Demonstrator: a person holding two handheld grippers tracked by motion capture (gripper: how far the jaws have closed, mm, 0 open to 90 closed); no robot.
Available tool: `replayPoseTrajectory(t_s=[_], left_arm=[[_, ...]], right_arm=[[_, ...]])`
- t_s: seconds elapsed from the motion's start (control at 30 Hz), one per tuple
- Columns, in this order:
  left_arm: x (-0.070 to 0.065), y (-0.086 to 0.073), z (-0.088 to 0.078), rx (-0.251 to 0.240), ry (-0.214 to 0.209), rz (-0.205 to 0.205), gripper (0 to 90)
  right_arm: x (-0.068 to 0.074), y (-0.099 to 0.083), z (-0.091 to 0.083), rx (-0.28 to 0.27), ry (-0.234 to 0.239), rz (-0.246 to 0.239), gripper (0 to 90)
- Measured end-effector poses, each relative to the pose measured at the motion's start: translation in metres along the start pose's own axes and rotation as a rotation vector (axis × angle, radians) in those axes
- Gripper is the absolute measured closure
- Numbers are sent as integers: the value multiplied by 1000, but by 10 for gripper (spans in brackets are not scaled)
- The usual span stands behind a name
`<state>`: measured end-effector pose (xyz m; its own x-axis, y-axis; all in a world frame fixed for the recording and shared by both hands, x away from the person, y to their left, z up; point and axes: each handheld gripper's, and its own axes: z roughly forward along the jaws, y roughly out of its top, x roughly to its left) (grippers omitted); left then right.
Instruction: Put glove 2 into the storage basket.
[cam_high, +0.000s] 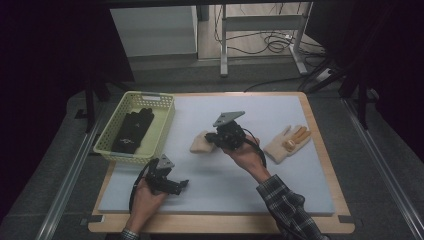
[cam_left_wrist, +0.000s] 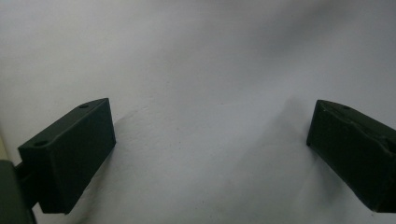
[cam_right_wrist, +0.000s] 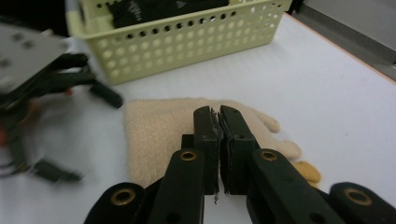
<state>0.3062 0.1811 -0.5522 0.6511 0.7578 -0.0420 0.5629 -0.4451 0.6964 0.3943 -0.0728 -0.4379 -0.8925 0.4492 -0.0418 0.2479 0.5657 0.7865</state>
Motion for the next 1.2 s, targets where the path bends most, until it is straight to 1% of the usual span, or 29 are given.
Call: replayPoseTrajectory(t_s=[0.13,0.23,0.27,0.37,0.43,0.5,0.67,0.87,1.0,1.2], left_arm=[[0,0,0,0,0,0,10],[0,0,0,-2,1,-1,10],[0,0,0,-1,-1,-4,10],[0,0,0,-1,0,-3,10],[0,0,0,-1,0,-4,10],[0,0,0,-1,0,-3,10],[0,0,0,1,-1,-1,10],[0,0,0,0,0,-1,10],[0,0,0,0,0,-1,10],[0,0,0,0,0,-1,10]], right_arm=[[12,-22,-15,19,25,3,850],[21,-44,-20,40,47,17,843],[23,-52,-20,51,57,18,831],[28,-71,-19,71,56,21,753],[23,-79,-21,61,57,50,695],[18,-84,-23,60,42,74,661],[8,-93,-26,67,-3,109,648],[-8,-100,-37,67,-49,149,634],[-20,-104,-45,72,-99,177,605],[-38,-110,-58,63,-174,218,551]])
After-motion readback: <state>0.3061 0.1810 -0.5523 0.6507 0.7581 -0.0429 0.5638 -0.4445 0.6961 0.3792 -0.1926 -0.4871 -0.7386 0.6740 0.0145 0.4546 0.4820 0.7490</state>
